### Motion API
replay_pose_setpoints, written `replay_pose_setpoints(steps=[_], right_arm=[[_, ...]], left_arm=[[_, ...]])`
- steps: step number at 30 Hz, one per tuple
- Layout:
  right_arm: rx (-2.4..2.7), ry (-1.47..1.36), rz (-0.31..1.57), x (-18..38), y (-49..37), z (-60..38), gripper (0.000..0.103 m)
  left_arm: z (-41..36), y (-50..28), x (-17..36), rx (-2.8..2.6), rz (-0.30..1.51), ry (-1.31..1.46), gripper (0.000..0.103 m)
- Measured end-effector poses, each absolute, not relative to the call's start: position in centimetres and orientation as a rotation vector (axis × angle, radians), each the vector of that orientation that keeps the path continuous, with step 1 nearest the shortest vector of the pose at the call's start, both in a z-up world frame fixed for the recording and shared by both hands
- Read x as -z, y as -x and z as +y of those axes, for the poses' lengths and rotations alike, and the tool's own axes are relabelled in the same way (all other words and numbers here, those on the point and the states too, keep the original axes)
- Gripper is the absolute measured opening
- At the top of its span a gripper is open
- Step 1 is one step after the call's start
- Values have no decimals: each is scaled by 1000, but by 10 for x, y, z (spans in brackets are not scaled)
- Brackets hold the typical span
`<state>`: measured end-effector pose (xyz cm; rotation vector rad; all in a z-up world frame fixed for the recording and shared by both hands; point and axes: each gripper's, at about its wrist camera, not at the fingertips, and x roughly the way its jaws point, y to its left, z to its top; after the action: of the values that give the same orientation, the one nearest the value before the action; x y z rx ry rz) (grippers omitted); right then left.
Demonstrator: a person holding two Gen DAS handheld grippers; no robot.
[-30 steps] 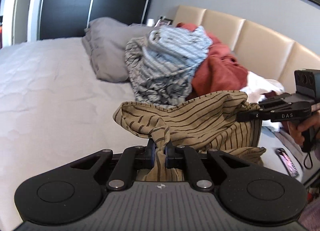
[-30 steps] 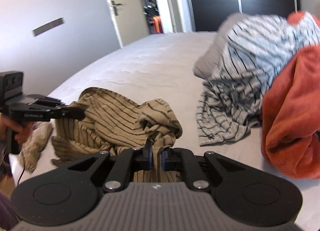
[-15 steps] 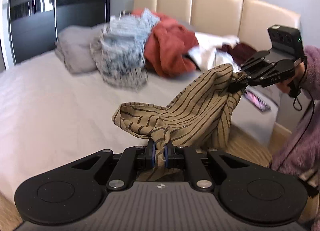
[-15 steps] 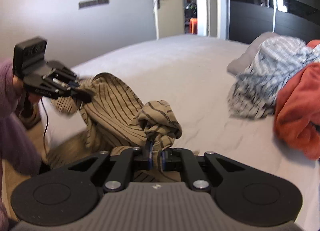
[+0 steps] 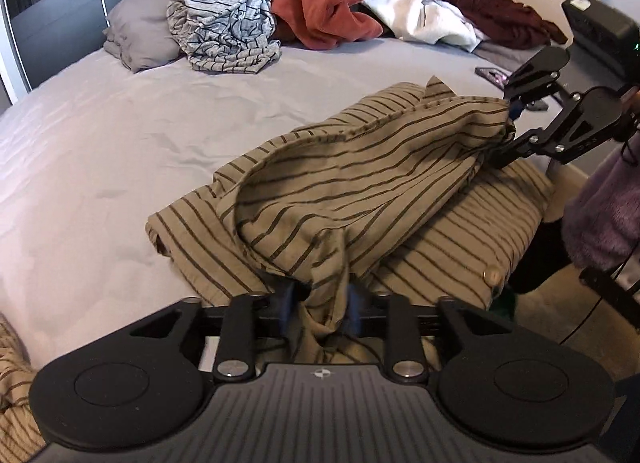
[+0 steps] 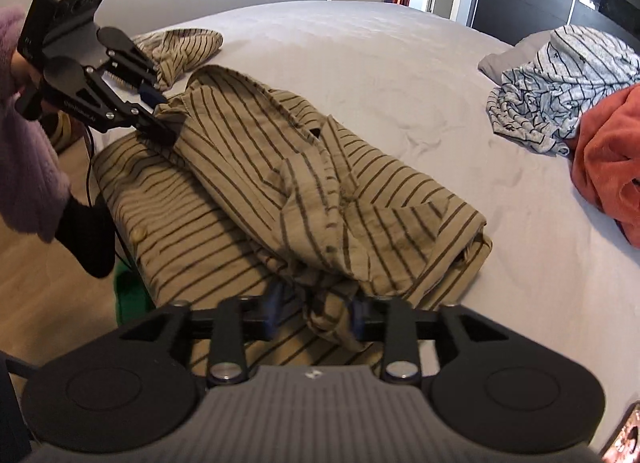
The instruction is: Fold clothes
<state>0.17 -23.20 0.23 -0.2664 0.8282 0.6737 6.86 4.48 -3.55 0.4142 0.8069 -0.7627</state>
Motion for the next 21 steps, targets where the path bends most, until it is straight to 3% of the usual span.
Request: replay_pose_setpoints(steps=[1,2,3,5,7,14,21], right_arm=[[-670,275,830,-3,0,-231,41],[-663,282,831,-3,0,-232,43],[-658,287,831,-4,1,-231,45],[-652,311,819,-11,7,-229,61],[-647,341,796,-20,18,-227,69],[-649,368,731,-44,23,-208,69],[-704,395,782,-34,9,-180,69]], left_arm=[[46,-65,35,759,803,-424,45],[47,-61,34,750,795,-424,48],[49,-58,32,745,790,-423,48],[52,-51,26,734,786,-425,49],[52,-46,18,714,763,-428,50],[39,-41,-5,601,665,-434,52],[11,-54,7,624,640,-536,52]])
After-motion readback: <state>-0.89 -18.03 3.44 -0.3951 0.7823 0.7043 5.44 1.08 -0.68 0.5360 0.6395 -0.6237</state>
